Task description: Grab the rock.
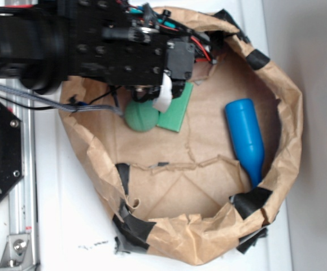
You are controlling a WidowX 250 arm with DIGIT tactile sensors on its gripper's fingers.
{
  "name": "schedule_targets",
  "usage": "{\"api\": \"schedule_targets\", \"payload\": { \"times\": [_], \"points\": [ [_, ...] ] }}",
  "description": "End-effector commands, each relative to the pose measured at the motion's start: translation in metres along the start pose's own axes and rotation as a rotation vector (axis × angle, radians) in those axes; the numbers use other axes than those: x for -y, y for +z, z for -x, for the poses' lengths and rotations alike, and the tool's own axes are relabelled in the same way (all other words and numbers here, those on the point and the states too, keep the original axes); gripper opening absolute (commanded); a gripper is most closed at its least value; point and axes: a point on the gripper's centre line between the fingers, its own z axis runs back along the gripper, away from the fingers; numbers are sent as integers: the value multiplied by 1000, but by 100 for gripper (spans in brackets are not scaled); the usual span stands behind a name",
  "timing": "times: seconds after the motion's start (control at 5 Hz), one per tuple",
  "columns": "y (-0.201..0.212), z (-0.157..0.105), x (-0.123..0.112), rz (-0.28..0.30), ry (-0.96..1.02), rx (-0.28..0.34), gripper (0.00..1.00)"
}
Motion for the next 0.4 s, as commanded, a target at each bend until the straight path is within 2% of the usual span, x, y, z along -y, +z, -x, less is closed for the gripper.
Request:
{"api": "schedule_targets", "payload": {
  "times": [0.0,0.2],
  "points": [
    [-15,11,-10,-2,-4,-38,100],
    [-18,19,-8,13,15,-94,100]
  ]
}}
